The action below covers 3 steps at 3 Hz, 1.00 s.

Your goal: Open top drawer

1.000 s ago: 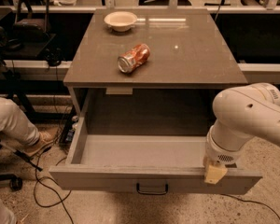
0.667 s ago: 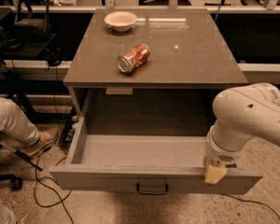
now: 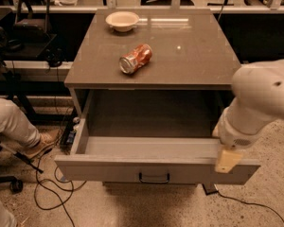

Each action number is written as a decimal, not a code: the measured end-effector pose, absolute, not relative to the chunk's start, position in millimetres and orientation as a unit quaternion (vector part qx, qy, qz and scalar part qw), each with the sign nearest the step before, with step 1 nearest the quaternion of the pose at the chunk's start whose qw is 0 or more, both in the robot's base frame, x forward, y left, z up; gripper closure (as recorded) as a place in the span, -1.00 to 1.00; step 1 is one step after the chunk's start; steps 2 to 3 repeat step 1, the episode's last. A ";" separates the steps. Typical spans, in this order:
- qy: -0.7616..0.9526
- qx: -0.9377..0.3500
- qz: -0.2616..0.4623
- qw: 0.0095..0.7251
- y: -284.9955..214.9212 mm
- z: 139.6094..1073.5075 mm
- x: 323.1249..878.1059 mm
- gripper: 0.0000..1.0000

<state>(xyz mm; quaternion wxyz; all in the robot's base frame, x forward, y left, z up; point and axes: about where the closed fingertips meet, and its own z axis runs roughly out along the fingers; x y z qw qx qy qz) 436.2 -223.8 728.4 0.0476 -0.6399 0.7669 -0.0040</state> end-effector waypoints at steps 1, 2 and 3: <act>0.771 -0.633 -0.015 0.066 -241.1 762.8 449.5 -1.00; 0.771 -0.633 -0.015 0.066 -241.1 762.8 449.5 -1.00; 0.771 -0.633 -0.015 0.066 -241.1 762.8 449.5 -1.00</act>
Offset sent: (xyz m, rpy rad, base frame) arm 0.0000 0.0000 0.0000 0.0000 0.0000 0.0000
